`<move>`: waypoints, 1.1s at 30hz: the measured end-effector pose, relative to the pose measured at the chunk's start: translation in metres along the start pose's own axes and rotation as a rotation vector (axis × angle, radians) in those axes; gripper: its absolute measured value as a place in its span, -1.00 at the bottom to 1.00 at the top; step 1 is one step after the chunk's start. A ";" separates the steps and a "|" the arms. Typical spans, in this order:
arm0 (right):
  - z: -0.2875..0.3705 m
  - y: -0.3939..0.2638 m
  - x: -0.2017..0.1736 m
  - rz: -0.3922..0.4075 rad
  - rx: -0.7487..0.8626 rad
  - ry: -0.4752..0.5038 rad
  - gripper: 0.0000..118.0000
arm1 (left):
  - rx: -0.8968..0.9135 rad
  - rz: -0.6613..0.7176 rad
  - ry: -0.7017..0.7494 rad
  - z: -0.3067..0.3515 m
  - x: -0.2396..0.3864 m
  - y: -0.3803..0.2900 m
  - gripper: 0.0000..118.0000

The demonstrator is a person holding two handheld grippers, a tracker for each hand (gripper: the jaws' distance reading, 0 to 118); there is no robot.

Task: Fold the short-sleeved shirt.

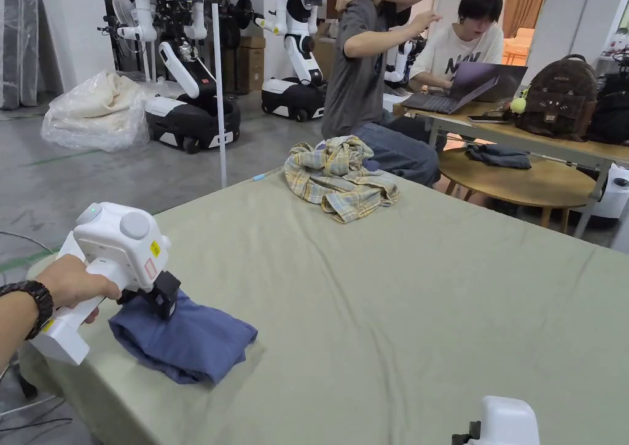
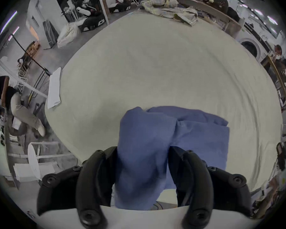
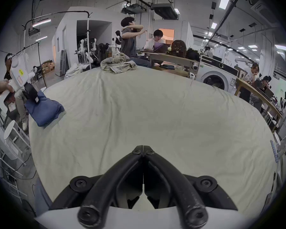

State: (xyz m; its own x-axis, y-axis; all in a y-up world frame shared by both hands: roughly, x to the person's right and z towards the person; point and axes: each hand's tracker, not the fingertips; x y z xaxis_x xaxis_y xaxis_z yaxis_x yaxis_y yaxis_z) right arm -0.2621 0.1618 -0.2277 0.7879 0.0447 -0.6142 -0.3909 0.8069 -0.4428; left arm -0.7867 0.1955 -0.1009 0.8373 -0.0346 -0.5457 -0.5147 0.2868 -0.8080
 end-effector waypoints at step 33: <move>0.032 0.001 0.057 -0.103 0.086 -0.092 -1.00 | 0.768 -0.219 -0.118 0.043 0.232 -0.098 -0.80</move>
State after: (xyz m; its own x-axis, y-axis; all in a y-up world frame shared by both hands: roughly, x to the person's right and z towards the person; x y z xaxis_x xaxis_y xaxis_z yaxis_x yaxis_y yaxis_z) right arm -0.2019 0.1840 -0.2418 0.8636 0.0100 -0.5040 -0.2668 0.8574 -0.4401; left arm -0.5342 0.2007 -0.1387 0.9404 -0.0769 -0.3311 -0.1025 0.8645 -0.4921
